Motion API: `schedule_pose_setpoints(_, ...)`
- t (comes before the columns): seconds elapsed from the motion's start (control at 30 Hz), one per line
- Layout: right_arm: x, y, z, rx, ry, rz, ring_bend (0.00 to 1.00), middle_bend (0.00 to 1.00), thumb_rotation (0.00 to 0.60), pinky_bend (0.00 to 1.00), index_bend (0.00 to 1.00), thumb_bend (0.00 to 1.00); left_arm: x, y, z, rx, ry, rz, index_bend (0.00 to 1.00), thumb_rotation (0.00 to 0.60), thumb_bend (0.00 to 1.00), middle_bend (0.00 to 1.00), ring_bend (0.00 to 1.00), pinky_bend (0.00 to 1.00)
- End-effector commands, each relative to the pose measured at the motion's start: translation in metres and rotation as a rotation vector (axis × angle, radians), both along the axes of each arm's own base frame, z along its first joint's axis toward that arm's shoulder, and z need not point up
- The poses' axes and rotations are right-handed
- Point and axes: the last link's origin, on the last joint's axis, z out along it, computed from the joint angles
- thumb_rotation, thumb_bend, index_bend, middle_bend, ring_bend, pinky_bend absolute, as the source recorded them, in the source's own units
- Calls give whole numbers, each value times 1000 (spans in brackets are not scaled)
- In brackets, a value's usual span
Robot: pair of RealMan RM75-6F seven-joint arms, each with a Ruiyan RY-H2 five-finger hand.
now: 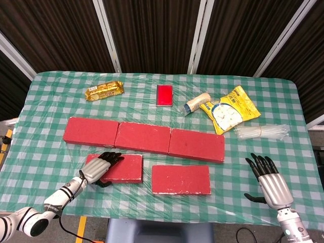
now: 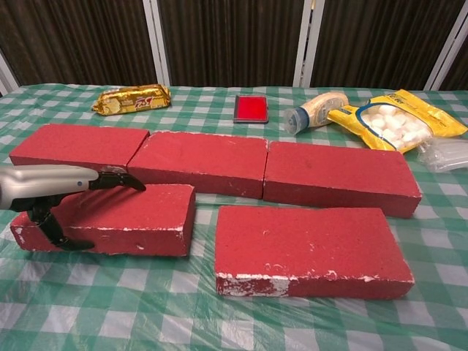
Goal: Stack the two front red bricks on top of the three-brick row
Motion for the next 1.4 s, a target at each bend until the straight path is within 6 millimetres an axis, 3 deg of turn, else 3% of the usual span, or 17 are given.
schedule_pose_setpoints(0.03,0,0,0,0,0,0,0,0,528,0,0,162,1,3,2,2,-3,8,0,600,314,0,0,113)
schedule_pose_setpoints(1.0,-1,1,-1,7,13,-11,0,0,528,0,0,163,9,3,9,23,-29,-25,0,600,292,0,0,103)
schedule_pose_setpoints(1.4,0,1,-2,12,15,-11,0,0,529,0,0,162,3,8,9,-12,15,29,0,600,293,0,0,114)
